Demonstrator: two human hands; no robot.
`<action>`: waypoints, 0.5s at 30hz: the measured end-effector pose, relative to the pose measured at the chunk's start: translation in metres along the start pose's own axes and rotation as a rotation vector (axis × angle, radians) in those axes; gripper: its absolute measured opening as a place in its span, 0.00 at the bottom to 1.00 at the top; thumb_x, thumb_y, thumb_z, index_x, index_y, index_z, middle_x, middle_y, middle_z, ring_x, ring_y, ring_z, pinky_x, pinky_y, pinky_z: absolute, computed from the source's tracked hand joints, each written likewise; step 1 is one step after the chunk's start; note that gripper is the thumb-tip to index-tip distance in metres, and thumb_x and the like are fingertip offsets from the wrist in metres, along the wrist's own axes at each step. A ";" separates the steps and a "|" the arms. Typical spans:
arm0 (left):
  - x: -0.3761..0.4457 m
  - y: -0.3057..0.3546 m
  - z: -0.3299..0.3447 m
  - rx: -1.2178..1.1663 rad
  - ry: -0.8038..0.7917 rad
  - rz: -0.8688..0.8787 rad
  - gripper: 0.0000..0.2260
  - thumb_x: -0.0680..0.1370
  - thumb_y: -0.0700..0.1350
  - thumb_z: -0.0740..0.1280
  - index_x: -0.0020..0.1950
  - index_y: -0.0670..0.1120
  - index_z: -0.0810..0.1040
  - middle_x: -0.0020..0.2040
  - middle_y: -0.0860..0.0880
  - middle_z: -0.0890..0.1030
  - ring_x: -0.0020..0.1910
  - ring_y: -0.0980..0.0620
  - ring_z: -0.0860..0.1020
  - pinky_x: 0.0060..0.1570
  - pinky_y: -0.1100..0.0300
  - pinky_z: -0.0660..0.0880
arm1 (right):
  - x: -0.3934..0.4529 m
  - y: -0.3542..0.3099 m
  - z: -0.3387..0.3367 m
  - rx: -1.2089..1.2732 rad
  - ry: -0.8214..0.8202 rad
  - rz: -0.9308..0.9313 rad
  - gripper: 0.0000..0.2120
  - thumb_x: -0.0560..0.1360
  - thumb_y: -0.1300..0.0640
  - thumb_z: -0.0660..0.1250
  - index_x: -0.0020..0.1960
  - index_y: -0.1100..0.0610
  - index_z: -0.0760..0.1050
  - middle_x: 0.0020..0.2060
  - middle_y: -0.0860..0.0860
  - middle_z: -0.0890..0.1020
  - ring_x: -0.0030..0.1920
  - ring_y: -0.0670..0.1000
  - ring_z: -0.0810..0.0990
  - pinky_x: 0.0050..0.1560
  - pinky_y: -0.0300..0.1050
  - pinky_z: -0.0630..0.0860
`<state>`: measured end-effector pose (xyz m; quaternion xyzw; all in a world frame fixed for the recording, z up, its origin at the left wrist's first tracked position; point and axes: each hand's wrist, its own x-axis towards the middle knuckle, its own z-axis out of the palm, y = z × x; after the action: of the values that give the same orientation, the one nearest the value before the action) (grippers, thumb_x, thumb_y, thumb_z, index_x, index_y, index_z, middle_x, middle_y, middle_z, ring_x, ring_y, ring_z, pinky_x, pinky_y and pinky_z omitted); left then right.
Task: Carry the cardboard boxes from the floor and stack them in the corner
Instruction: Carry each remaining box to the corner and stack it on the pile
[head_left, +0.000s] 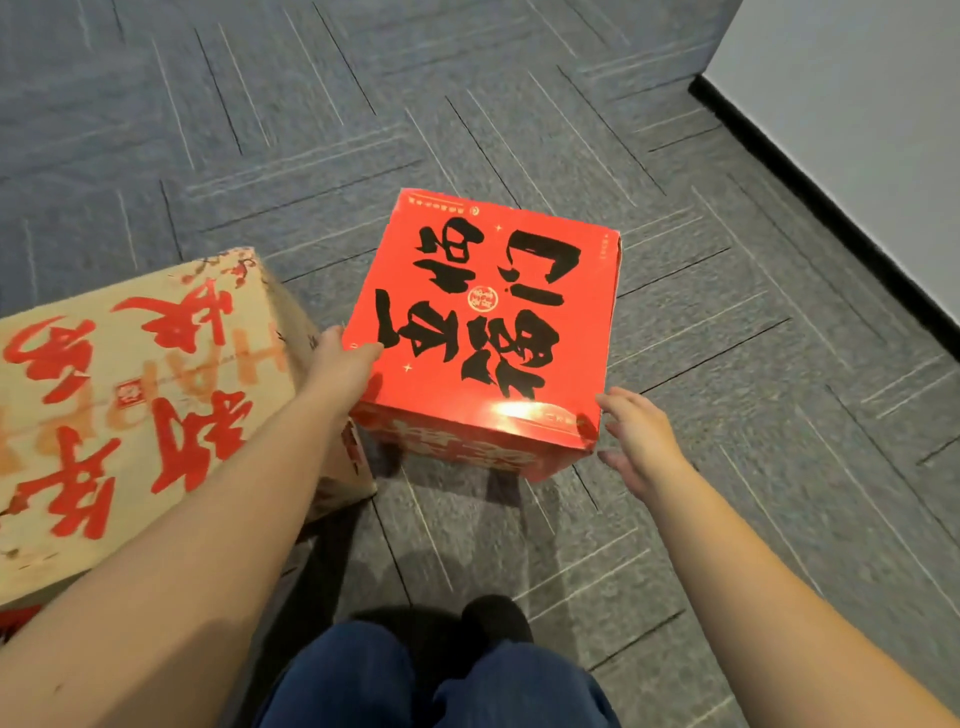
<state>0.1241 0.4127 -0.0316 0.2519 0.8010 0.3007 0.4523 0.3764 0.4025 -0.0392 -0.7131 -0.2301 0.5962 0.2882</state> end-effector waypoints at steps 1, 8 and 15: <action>0.012 -0.006 0.004 0.017 0.018 0.005 0.11 0.75 0.43 0.64 0.56 0.41 0.70 0.52 0.40 0.76 0.48 0.43 0.77 0.46 0.54 0.73 | 0.010 0.007 0.004 0.017 -0.013 0.001 0.06 0.78 0.61 0.60 0.45 0.53 0.73 0.40 0.51 0.76 0.40 0.49 0.72 0.42 0.43 0.66; 0.037 -0.020 0.012 -0.042 0.017 -0.032 0.07 0.77 0.43 0.62 0.52 0.42 0.74 0.50 0.41 0.78 0.48 0.44 0.77 0.47 0.54 0.71 | 0.037 0.021 0.016 0.099 0.003 -0.079 0.07 0.77 0.61 0.61 0.53 0.51 0.70 0.38 0.48 0.77 0.34 0.47 0.73 0.34 0.37 0.65; -0.009 0.015 0.004 -0.202 -0.005 0.005 0.06 0.78 0.37 0.60 0.53 0.45 0.67 0.41 0.48 0.74 0.37 0.52 0.73 0.35 0.57 0.71 | -0.006 -0.025 -0.003 0.146 0.072 -0.158 0.11 0.76 0.65 0.61 0.51 0.51 0.73 0.36 0.48 0.77 0.33 0.47 0.73 0.35 0.38 0.67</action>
<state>0.1339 0.4182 -0.0169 0.2075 0.7648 0.3804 0.4769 0.3786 0.4157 -0.0174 -0.6911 -0.2309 0.5606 0.3934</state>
